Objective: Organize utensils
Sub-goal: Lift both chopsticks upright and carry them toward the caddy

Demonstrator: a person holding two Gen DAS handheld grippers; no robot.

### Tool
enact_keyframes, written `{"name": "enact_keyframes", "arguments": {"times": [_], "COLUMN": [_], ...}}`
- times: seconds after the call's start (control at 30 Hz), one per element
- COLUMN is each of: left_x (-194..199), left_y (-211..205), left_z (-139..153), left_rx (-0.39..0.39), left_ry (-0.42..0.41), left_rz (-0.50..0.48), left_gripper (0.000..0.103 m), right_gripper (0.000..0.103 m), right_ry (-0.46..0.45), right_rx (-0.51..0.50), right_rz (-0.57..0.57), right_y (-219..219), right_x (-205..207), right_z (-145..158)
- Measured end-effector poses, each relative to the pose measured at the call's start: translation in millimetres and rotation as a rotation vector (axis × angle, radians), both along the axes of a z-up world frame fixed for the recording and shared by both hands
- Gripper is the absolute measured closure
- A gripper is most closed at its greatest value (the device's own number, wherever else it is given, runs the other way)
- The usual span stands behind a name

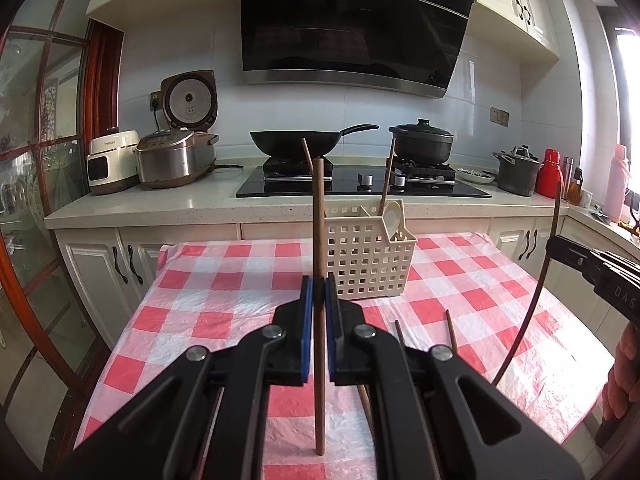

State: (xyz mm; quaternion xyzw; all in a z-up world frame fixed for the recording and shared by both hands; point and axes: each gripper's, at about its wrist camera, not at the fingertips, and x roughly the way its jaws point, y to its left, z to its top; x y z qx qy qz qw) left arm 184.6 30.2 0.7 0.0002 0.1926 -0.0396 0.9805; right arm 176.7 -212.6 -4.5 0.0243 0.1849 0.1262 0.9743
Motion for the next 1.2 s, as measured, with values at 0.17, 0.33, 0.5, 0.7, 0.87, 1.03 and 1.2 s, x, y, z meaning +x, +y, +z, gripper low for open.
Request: {"name": "enact_keyframes", "arguments": {"times": [0.17,0.33,0.5,0.7,0.87,1.03,1.2], "left_x": [-1.4,-0.9,0.1,1.4,1.9,5.0,5.7], "left_y": [-0.4,-0.6,-0.2,-0.1,-1.6,-2.0,-0.9], "left_z": [1.8,1.3,0.8,1.2,0.9,0.4,-1.8], "left_rx": [-0.001,0.000,-0.003,-0.007,-0.006,-0.010,-0.012], "left_ry": [-0.006,-0.005,-0.003,0.002,0.003,0.009,0.013], "left_rz": [-0.001,0.002,0.003,0.000,-0.001,0.002,0.005], "left_gripper": [0.097,0.097,0.097,0.097,0.097,0.097,0.097], "right_gripper": [0.097,0.097,0.097,0.097,0.097,0.097,0.097], "right_ry": [-0.004,-0.004,-0.004,-0.005,-0.002,-0.001,-0.002], "right_rx": [0.003,0.007,0.008,0.008,0.013,0.012,0.009], "right_rz": [-0.008,-0.013,-0.012,-0.007,-0.004,-0.005,-0.006], "right_y": [-0.4,-1.4,0.2,1.7,1.2,0.5,0.1], "right_x": [-1.1,0.6,1.4,1.9,1.9,2.4,2.5], "right_z": [0.4,-0.6,-1.3,-1.1,-0.9,-0.9,-1.6]}}
